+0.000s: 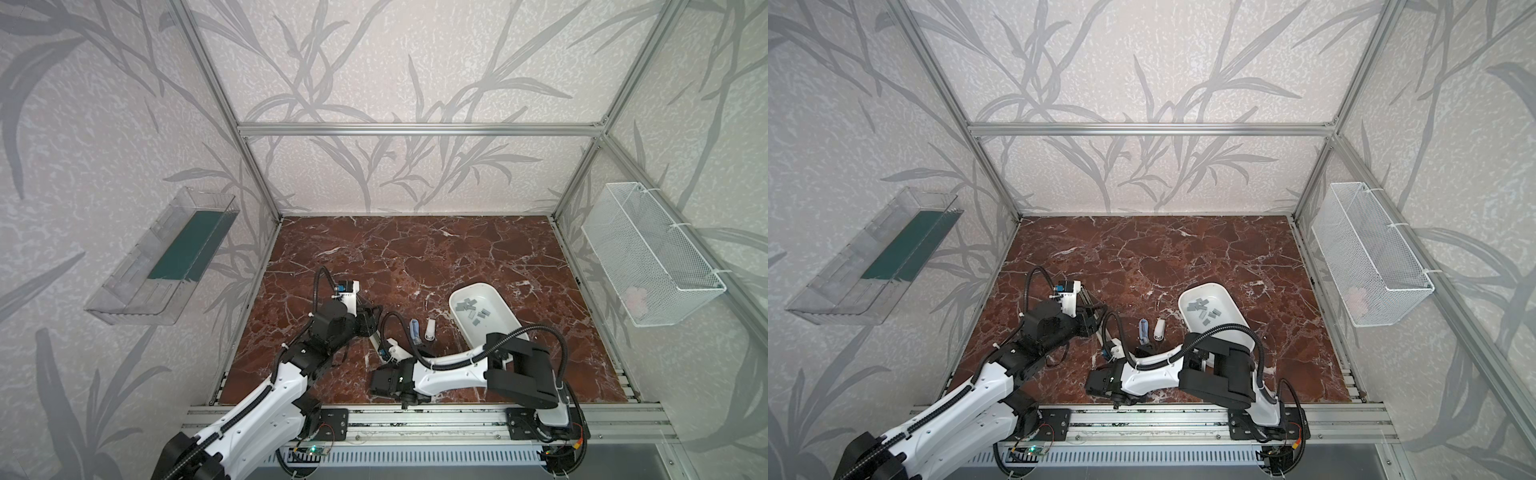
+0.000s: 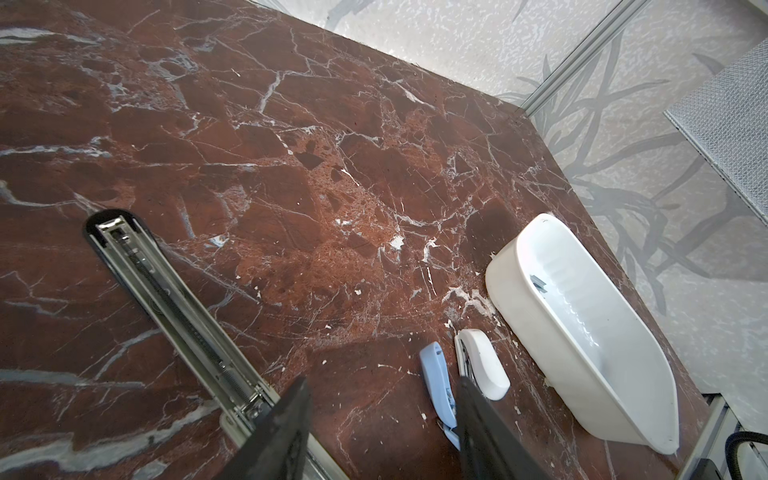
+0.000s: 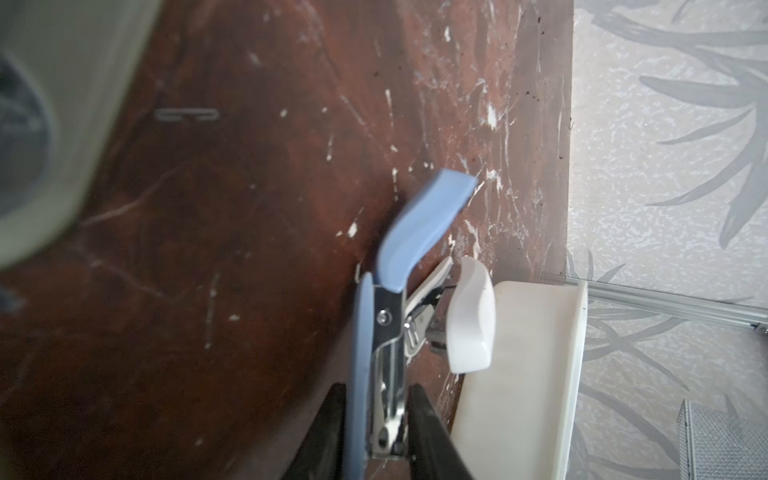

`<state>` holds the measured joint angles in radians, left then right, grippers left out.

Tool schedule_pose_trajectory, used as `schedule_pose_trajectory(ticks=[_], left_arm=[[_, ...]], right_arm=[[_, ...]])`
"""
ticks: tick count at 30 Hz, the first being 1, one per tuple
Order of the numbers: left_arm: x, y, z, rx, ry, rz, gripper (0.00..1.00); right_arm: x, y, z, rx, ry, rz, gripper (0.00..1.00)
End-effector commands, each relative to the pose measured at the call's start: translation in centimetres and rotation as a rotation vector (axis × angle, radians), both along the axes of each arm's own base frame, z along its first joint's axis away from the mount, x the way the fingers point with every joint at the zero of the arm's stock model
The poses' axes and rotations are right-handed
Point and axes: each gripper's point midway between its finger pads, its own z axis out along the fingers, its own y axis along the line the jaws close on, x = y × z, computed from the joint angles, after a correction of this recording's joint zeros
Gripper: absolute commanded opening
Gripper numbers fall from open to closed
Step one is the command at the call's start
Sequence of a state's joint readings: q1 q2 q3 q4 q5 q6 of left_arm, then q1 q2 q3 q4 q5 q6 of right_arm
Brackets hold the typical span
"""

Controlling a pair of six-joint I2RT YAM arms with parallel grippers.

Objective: Load the staples into the stapler

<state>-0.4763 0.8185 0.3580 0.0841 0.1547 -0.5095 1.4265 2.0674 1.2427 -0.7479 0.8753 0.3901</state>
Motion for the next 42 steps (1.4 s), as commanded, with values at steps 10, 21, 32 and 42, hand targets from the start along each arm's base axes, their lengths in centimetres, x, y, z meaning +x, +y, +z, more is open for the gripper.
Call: schedule_pose_trajectory(ticks=[10, 21, 32, 42], left_arm=[[-0.1, 0.1, 0.9, -0.032, -0.025, 0.005, 0.57], [0.0, 0.0, 1.4, -0.039, -0.028, 0.001, 0.57], [0.1, -0.4, 2.0, -0.053, -0.028, -0.016, 0.57], [1.0, -4.7, -0.3, -0.122, 0.068, -0.186, 0.57]], right_arm=[[-2.3, 1.2, -1.5, -0.085, 0.094, 0.084, 0.39], [-3.2, 2.8, 3.1, 0.151, 0.14, 0.154, 0.63], [-1.7, 0.6, 9.8, 0.581, 0.186, 0.062, 0.65], [-1.1, -0.1, 9.5, 0.956, 0.281, -0.004, 0.49]])
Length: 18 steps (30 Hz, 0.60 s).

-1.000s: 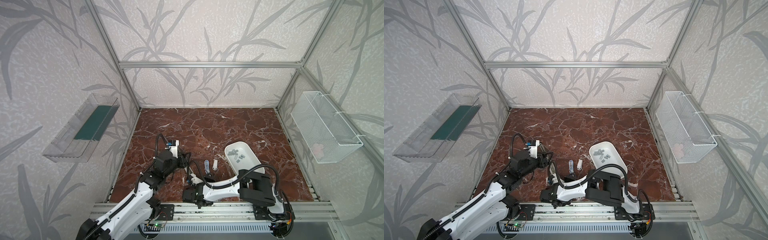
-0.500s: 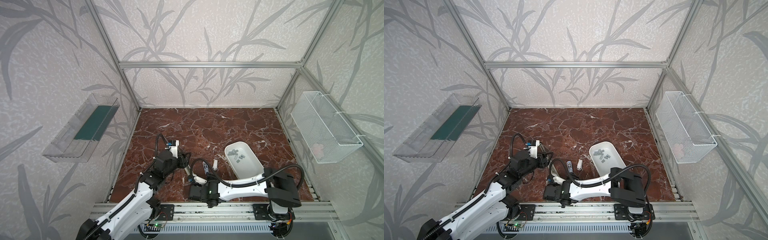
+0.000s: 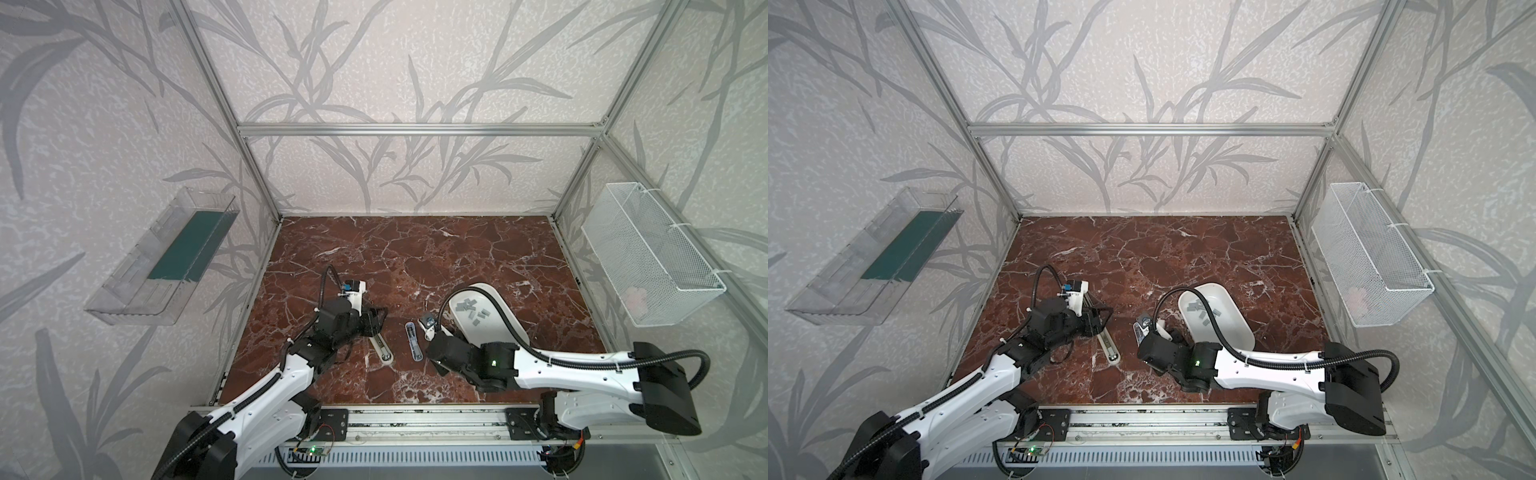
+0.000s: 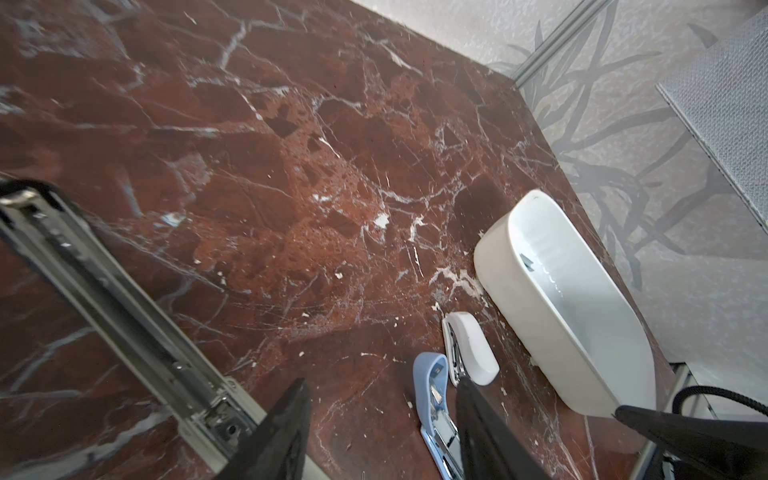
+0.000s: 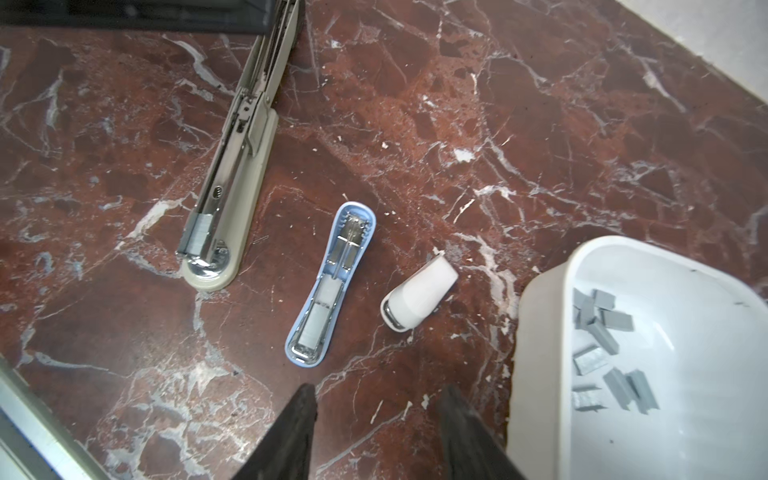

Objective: Load the staples into the stapler

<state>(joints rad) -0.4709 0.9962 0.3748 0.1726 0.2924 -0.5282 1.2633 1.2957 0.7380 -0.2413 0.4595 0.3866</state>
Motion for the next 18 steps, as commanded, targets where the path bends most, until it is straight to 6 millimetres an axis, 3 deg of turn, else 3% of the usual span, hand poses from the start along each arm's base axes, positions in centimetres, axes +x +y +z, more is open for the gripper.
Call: schedule_pose_trajectory(ticks=[1, 8, 18], left_arm=[[1.0, -2.7, 1.8, -0.107, -0.025, -0.087, 0.57], [1.6, -5.0, 0.1, -0.117, -0.007, -0.138, 0.7], [3.0, -7.4, -3.1, -0.135, 0.044, -0.176, 0.74]], right_arm=[[-0.8, 2.4, 0.0, 0.12, 0.069, 0.032, 0.49], [-1.9, 3.3, -3.6, 0.142, 0.11, 0.04, 0.51], [-1.2, 4.1, -6.7, 0.113, 0.078, 0.004, 0.51]])
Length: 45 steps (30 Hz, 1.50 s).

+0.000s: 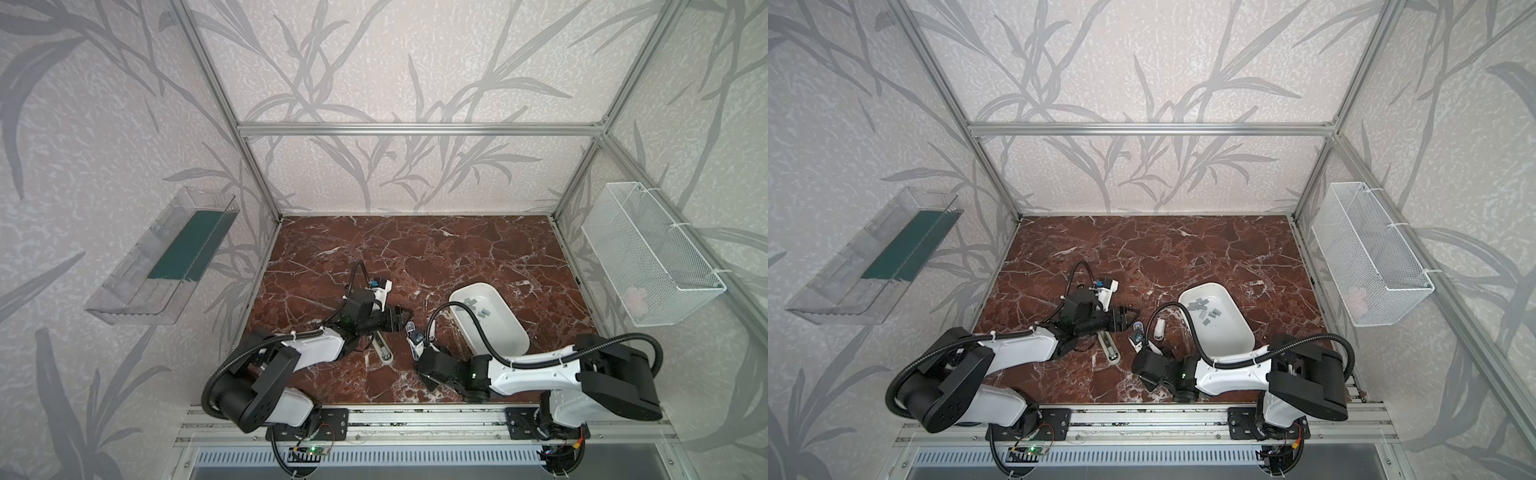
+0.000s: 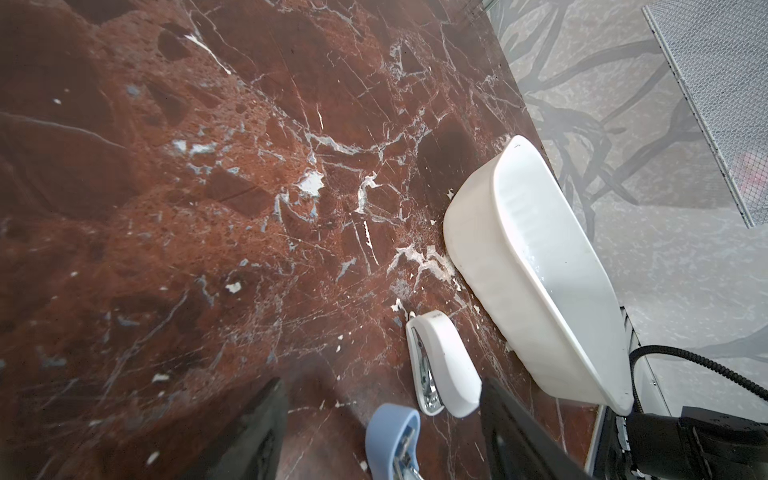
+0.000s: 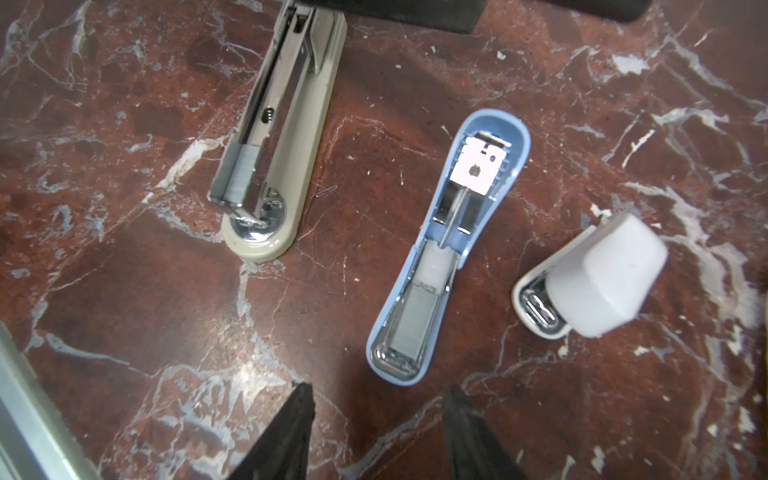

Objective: Load the staples into the stapler

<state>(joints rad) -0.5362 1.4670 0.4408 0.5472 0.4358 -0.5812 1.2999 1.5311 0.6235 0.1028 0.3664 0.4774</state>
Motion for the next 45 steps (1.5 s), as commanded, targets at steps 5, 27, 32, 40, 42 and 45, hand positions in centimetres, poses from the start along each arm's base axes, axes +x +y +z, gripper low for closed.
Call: schedule_pose_trajectory(ticks=[5, 27, 32, 40, 42, 45], left_arm=[[1.3, -1.7, 0.0, -0.062, -0.024, -0.021, 0.74], [0.7, -2.7, -1.0, -0.046, -0.039, -0.076, 0.57], [0.3, -2.7, -0.2, -0.058, -0.057, -0.084, 0.51], [-1.0, -2.4, 1.0, -0.073, -0.073, -0.069, 0.44], [-1.2, -1.6, 1.0, -0.056, -0.068, -0.027, 0.44], [-1.6, -0.5, 0.5, -0.038, -0.059, 0.03, 0.46]], right_arm=[[1.8, 0.3, -0.2, 0.005, -0.058, -0.097, 0.46], [3.3, 0.6, -0.8, 0.029, -0.079, -0.144, 0.27], [3.3, 0.1, -1.0, 0.021, -0.081, -0.162, 0.18], [3.4, -0.4, -1.4, 0.02, -0.085, -0.186, 0.12], [3.5, -0.5, -1.3, 0.025, -0.085, -0.198, 0.1], [3.6, -0.6, -1.3, 0.033, -0.089, -0.207, 0.1]])
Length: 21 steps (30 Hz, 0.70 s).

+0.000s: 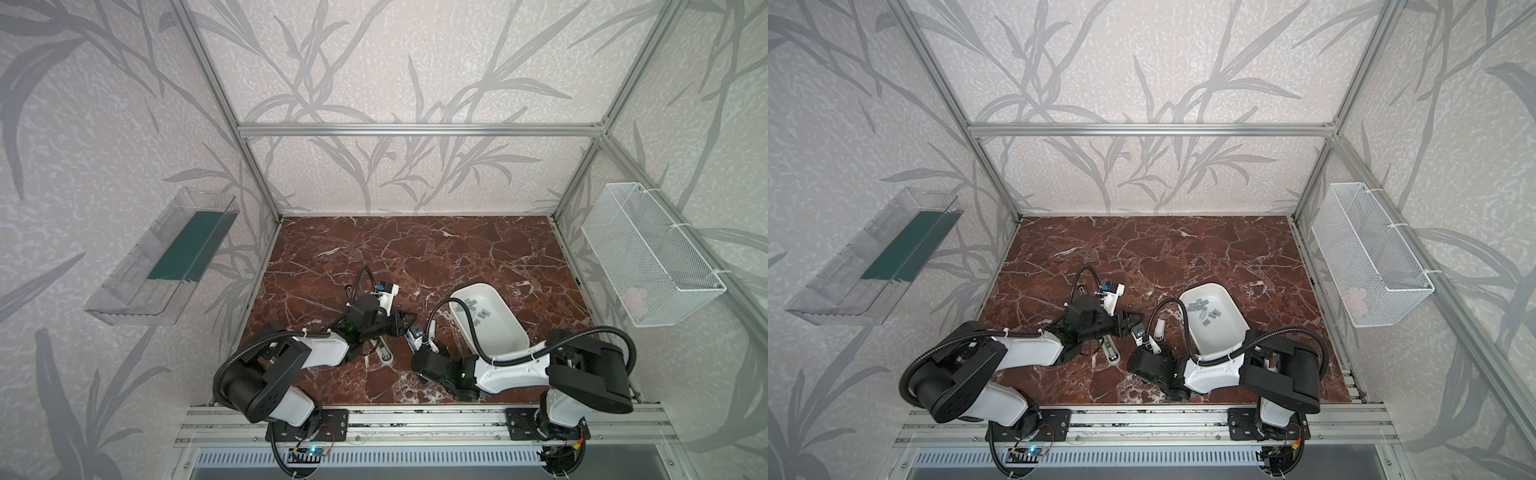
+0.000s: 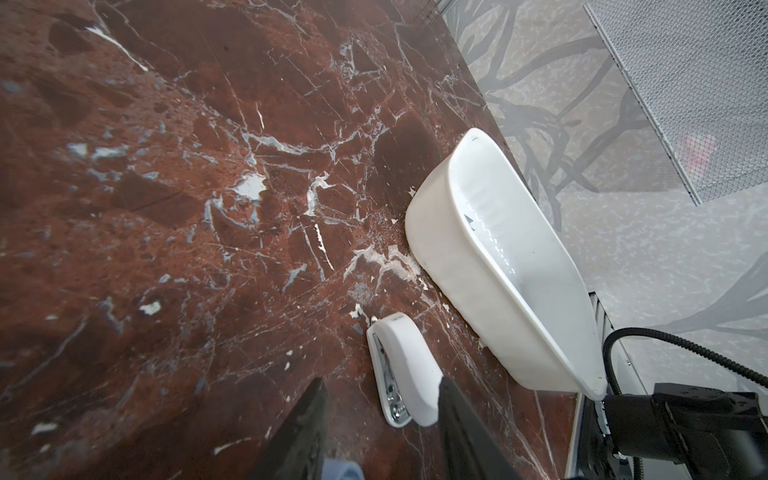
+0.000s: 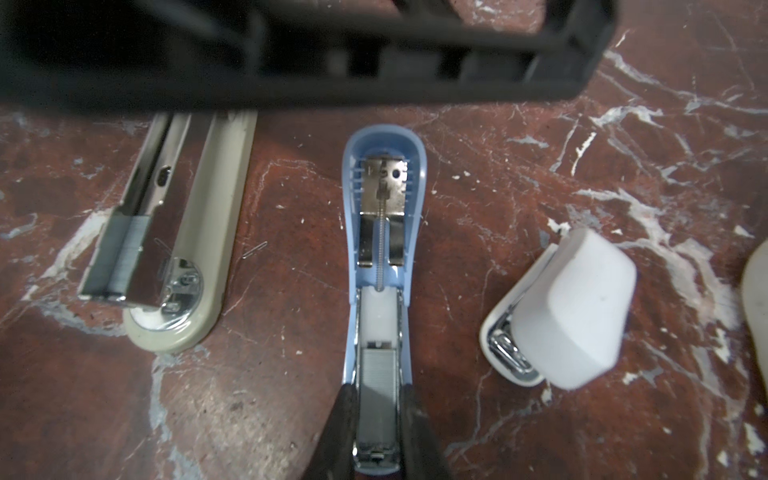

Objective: Load the staples into the stapler

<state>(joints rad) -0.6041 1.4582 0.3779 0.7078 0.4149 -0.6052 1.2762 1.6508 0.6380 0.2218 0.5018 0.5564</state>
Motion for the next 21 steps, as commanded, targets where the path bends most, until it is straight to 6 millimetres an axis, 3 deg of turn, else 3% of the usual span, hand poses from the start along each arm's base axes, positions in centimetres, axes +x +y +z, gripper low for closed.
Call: schedule_pose_trajectory(ticks=[1, 6, 14, 21], left_arm=[[-0.2, 1.4, -0.8, 0.021, 0.018, 0.086, 0.46], [0.3, 1.6, -1.4, 0.043, 0.022, 0.109, 0.52], [-0.3, -1.0, -1.2, -0.013, 0.023, 0.009, 0.53], [-1.2, -1.7, 0.4, -0.045, -0.034, -0.041, 0.43]], right_arm=[[0.6, -0.6, -0.2, 0.009, -0.022, -0.048, 0.1], [0.6, -0.6, -0.2, 0.02, -0.023, -0.047, 0.09], [0.6, -0.2, -0.2, 0.039, -0.019, -0.052, 0.09], [1.1, -0.5, -0.4, 0.05, -0.005, -0.074, 0.06]])
